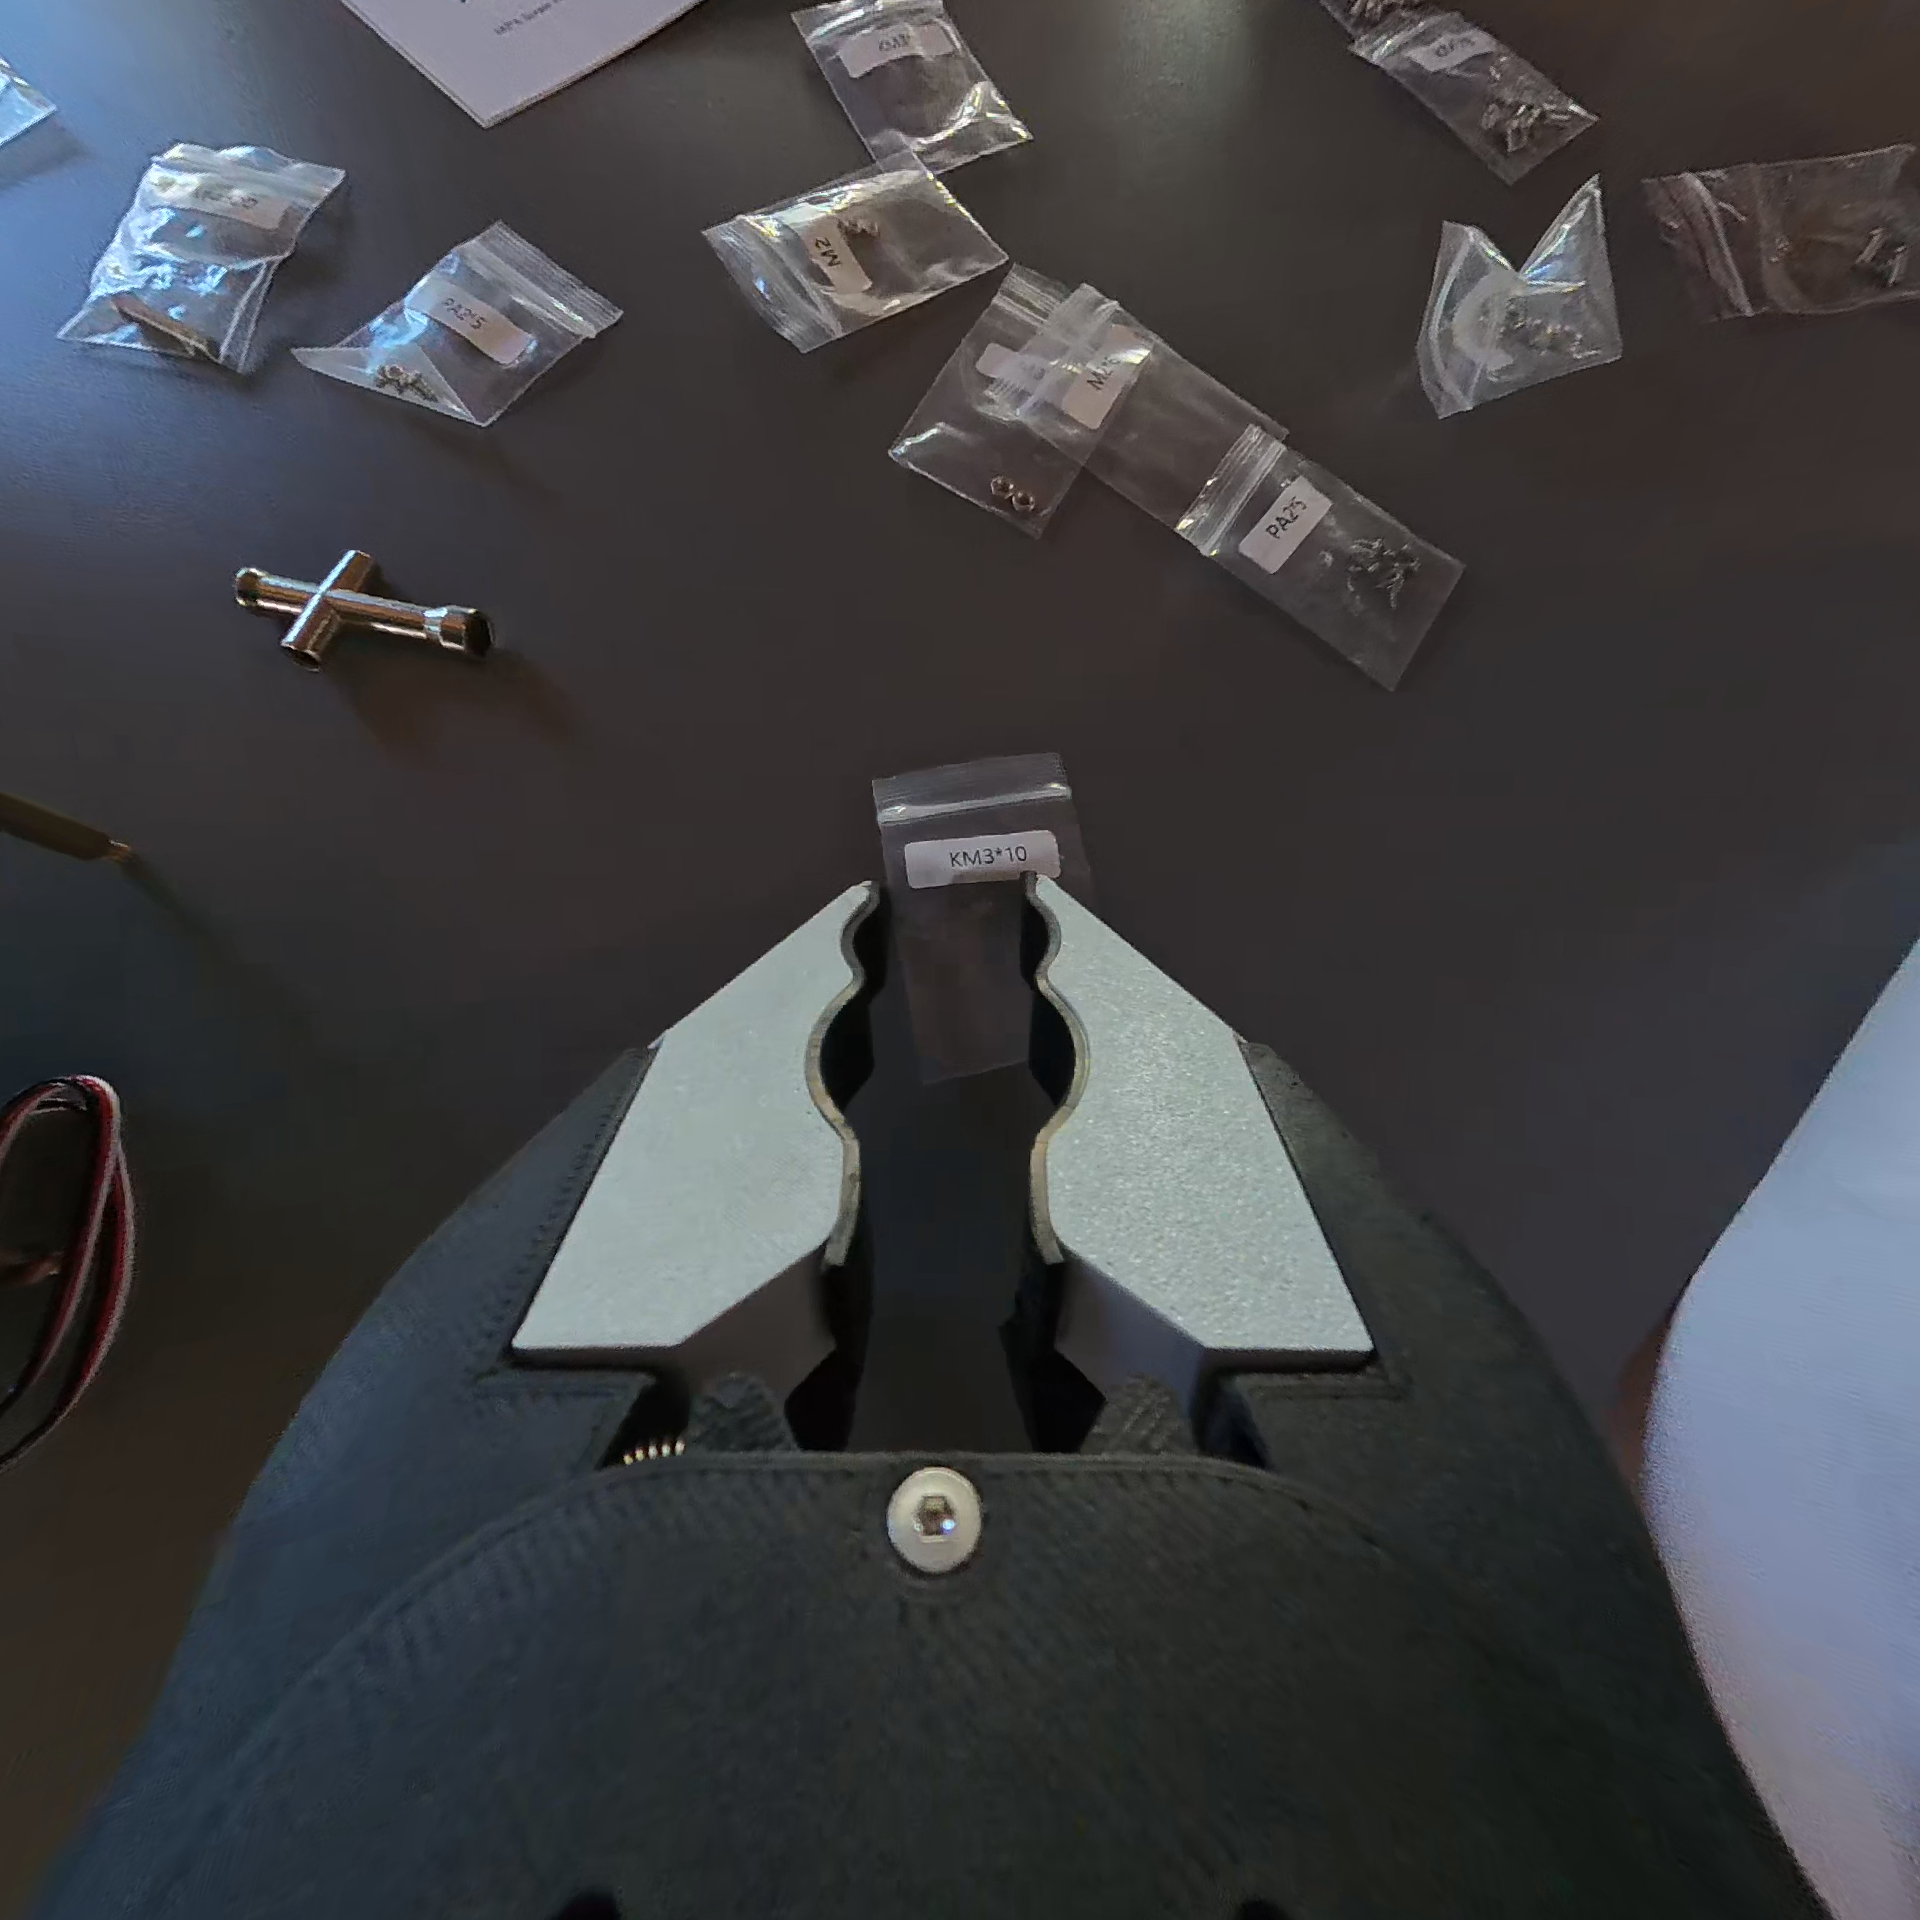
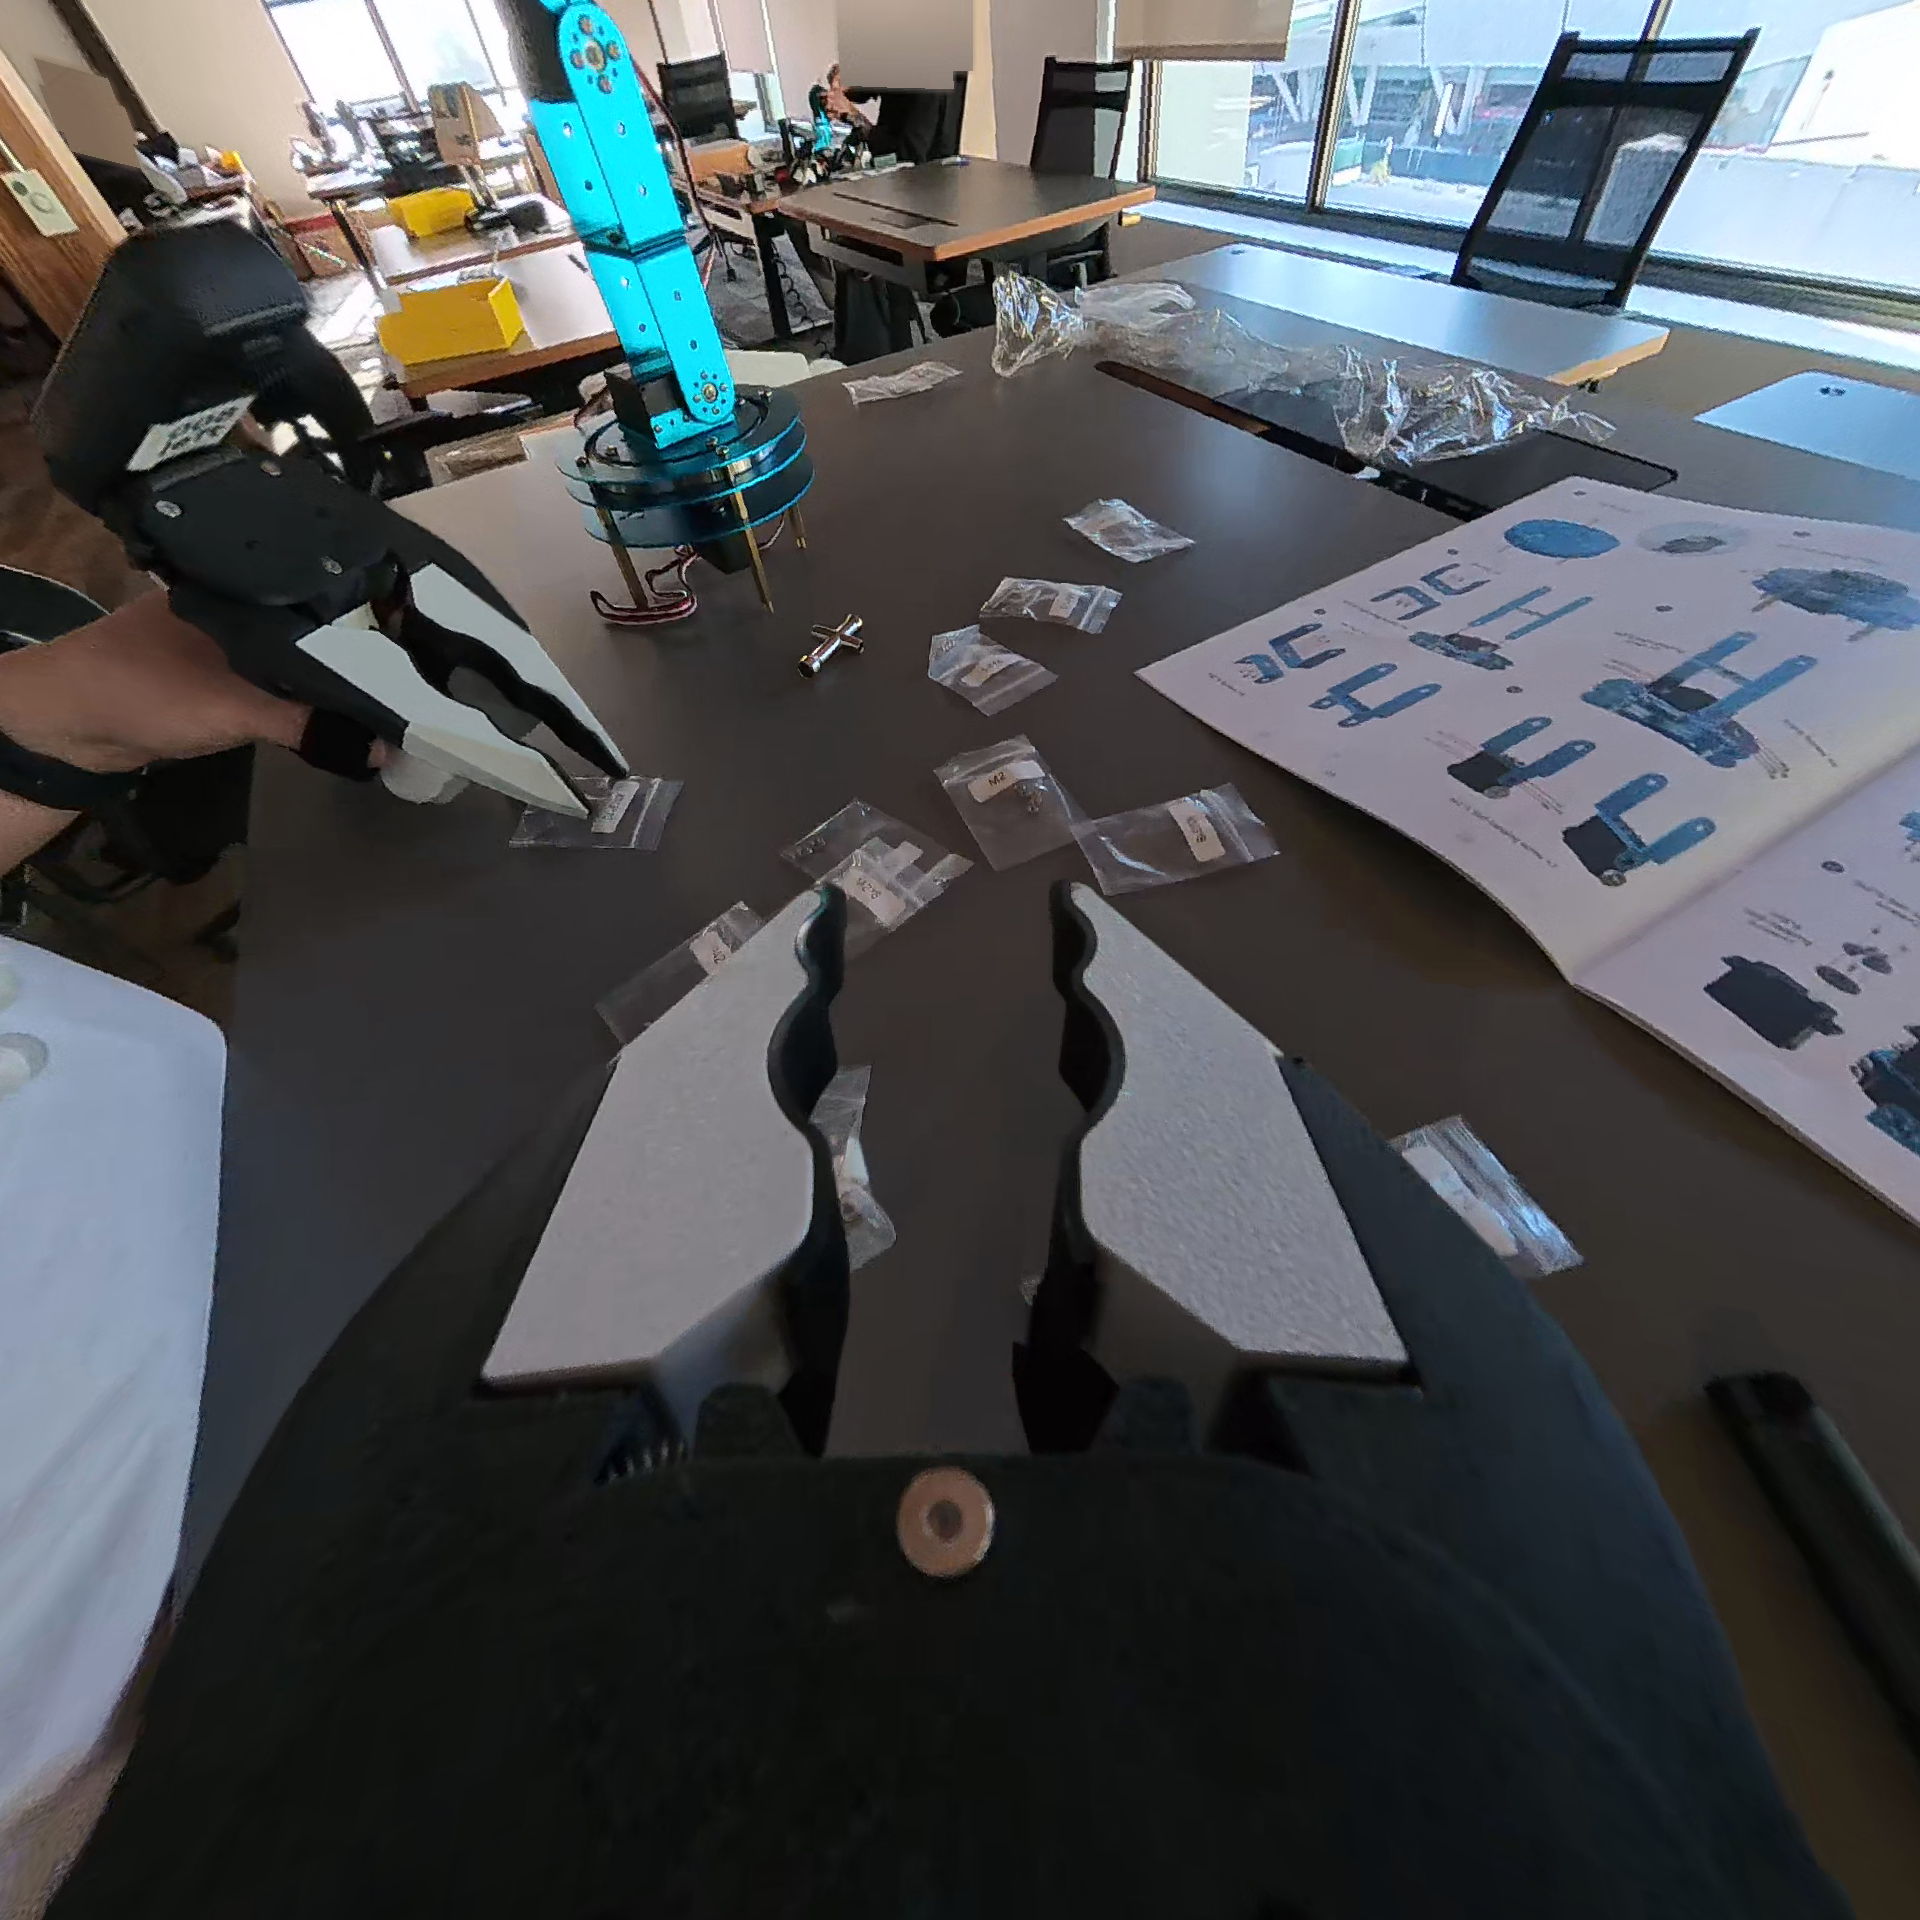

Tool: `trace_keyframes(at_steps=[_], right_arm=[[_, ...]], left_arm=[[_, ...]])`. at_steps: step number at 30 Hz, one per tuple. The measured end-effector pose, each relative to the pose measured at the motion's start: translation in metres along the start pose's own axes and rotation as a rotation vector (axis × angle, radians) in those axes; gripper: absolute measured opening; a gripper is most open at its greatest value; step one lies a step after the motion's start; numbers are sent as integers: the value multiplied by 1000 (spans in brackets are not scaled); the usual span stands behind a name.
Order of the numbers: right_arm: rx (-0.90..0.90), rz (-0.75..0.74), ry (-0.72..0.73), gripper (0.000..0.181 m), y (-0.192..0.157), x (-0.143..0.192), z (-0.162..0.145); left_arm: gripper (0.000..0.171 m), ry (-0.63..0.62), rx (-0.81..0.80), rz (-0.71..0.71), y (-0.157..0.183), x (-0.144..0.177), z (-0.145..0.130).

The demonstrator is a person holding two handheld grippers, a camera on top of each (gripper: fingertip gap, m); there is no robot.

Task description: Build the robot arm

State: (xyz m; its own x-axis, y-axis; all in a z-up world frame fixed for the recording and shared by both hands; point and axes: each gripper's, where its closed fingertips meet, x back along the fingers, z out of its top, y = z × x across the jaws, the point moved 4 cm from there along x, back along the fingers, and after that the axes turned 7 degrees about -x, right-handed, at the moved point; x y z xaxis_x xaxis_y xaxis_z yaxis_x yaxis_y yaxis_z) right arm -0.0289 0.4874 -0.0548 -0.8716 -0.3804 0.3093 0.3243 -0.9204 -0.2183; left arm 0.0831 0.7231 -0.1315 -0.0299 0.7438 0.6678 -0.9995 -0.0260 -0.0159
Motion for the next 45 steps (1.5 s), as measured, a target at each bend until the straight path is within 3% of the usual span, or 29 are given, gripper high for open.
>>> trace_keyframes(at_steps=[9, 29, 37, 41, 45], right_arm=[[9, 26, -16, 39, -2, -13, -1], [-13, -40, -15, 39, 16, 12, -5], [47, -121, -105, 26, 41, 13, -1], [105, -112, -155, 1, 45, 8, 1], [104, -135, -156, 0, 55, 12, 2]], left_arm=[[22, 101, 75, -35, 3, 16, 4], [21, 257, 193, -48, -2, 38, 13], [16, 343, 216, -52, -1, 42, 19], [11, 350, 215, -54, -3, 46, 19], [6, 383, 218, -39, -8, 51, 24]])
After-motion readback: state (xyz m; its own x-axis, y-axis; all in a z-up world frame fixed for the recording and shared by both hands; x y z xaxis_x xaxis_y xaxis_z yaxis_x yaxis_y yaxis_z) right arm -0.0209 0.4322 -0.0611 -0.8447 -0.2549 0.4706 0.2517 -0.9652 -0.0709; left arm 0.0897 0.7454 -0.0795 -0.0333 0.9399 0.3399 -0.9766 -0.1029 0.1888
